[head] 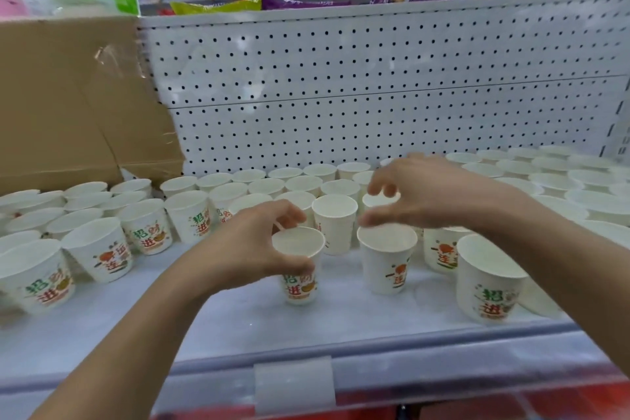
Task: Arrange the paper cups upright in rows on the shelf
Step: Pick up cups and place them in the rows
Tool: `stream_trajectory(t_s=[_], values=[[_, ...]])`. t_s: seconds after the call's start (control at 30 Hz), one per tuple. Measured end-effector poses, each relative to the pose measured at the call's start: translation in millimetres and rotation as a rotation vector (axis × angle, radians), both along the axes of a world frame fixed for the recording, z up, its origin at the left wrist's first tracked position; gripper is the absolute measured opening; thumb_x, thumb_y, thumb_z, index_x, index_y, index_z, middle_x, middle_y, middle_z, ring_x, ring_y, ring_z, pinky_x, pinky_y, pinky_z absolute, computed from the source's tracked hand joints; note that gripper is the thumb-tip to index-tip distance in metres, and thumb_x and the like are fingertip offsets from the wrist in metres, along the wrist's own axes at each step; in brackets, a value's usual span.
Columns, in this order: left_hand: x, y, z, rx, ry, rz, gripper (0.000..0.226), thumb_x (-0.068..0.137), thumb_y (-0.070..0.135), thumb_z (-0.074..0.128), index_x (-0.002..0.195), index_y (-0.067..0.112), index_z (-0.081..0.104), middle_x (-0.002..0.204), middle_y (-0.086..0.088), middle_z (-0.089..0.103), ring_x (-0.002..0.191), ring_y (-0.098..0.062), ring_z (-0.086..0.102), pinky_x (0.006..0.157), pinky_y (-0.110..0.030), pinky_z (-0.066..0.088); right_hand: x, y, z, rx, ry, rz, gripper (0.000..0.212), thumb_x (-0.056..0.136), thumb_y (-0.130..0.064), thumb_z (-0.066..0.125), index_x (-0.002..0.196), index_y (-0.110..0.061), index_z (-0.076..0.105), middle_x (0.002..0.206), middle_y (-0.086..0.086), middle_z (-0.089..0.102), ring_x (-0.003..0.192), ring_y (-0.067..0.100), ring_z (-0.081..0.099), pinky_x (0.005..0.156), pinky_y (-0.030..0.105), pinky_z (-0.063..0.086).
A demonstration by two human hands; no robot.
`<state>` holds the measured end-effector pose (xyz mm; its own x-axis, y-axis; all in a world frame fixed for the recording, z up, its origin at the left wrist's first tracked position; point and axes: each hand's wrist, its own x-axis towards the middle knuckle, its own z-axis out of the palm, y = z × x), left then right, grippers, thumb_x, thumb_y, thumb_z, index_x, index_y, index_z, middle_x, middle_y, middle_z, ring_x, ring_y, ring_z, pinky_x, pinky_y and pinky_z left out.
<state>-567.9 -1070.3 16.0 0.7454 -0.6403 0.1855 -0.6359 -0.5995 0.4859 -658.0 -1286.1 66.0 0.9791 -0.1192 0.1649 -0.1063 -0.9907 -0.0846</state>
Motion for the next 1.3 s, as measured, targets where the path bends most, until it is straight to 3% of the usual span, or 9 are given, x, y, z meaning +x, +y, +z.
stream_trajectory(t_s=[0.13, 0.23, 0.33, 0.5, 0.63, 0.87, 1.0, 1.13, 1.3], values=[[6, 14, 5, 0.032, 0.035, 0.049, 0.057, 0.066, 0.043, 0.083, 0.116, 0.040, 0.056, 0.110, 0.024, 0.057, 0.101, 0.002, 0.054, 0.087, -0.026, 0.050, 33, 5, 5, -0.031, -0.019, 0.158, 0.017, 0.085, -0.033, 0.069, 0.102, -0.033, 0.070, 0.093, -0.014, 0.059, 0.096, 0.008, 0.052, 0.076, 0.032, 0.048], [5, 18, 6, 0.044, 0.047, 0.052, 0.056, 0.066, 0.047, 0.082, 0.116, 0.041, 0.056, 0.112, 0.025, 0.057, 0.102, 0.003, 0.054, 0.088, -0.027, 0.050, 56, 9, -4, -0.113, 0.062, 0.175, 0.017, 0.081, -0.026, 0.073, 0.096, -0.033, 0.072, 0.081, -0.019, 0.049, 0.080, 0.002, 0.048, 0.063, 0.026, 0.043], [4, 23, 7, 0.033, 0.061, 0.048, 0.057, 0.066, 0.048, 0.082, 0.116, 0.041, 0.056, 0.112, 0.025, 0.058, 0.102, 0.004, 0.054, 0.087, -0.027, 0.049, 70, 9, -11, -0.108, 0.107, 0.183, 0.011, 0.076, -0.025, 0.075, 0.085, -0.030, 0.074, 0.080, -0.015, 0.060, 0.078, 0.008, 0.059, 0.062, 0.027, 0.049], [4, 29, 8, 0.045, 0.049, 0.040, 0.056, 0.065, 0.050, 0.081, 0.115, 0.043, 0.056, 0.110, 0.027, 0.057, 0.101, 0.005, 0.053, 0.086, -0.025, 0.048, 74, 11, -17, 0.055, 0.141, 0.266, 0.017, 0.078, -0.030, 0.074, 0.062, -0.026, 0.067, 0.063, -0.012, 0.063, 0.065, 0.014, 0.063, 0.056, 0.029, 0.051], [7, 32, 9, 0.076, 0.045, 0.006, 0.057, 0.063, 0.054, 0.080, 0.113, 0.045, 0.056, 0.109, 0.028, 0.056, 0.101, 0.006, 0.052, 0.085, -0.023, 0.048, 67, 0, -4, 0.234, 0.023, 0.254, 0.032, 0.086, -0.039, 0.067, 0.074, -0.009, 0.070, 0.061, 0.003, 0.054, 0.054, 0.013, 0.040, 0.054, 0.032, 0.036], [19, 19, 20, 0.022, 0.080, -0.126, 0.071, 0.058, 0.081, 0.062, 0.120, 0.048, 0.054, 0.117, 0.034, 0.053, 0.110, 0.014, 0.047, 0.095, -0.025, 0.044, 41, -43, 24, 0.234, -0.071, 0.083, 0.020, 0.091, -0.031, 0.063, 0.078, -0.019, 0.074, 0.068, -0.007, 0.067, 0.056, 0.004, 0.056, 0.055, 0.019, 0.043], [32, -1, 31, -0.020, 0.015, -0.231, 0.039, 0.079, 0.062, 0.057, 0.113, 0.044, 0.060, 0.106, 0.043, 0.053, 0.104, 0.022, 0.044, 0.085, -0.018, 0.044, 38, -63, 29, 0.237, -0.118, 0.001, 0.019, 0.090, -0.029, 0.064, 0.083, -0.016, 0.076, 0.076, -0.001, 0.072, 0.079, 0.024, 0.067, 0.080, 0.041, 0.055], [61, -15, 36, 0.032, -0.051, -0.280, 0.023, 0.092, 0.046, 0.055, 0.113, 0.041, 0.063, 0.112, 0.031, 0.058, 0.102, 0.022, 0.046, 0.092, -0.019, 0.043, 39, -75, 21, 0.249, -0.110, -0.022, 0.014, 0.090, -0.030, 0.065, 0.081, -0.026, 0.075, 0.071, -0.009, 0.071, 0.073, 0.018, 0.065, 0.071, 0.035, 0.052], [98, -26, 39, 0.014, -0.047, -0.149, 0.020, 0.097, 0.036, 0.053, 0.111, 0.038, 0.067, 0.111, 0.022, 0.064, 0.092, 0.009, 0.057, 0.090, -0.028, 0.049, 64, -88, 15, 0.212, -0.033, 0.030, 0.013, 0.089, -0.031, 0.064, 0.091, -0.027, 0.076, 0.084, -0.014, 0.072, 0.084, 0.011, 0.067, 0.085, 0.040, 0.054]])
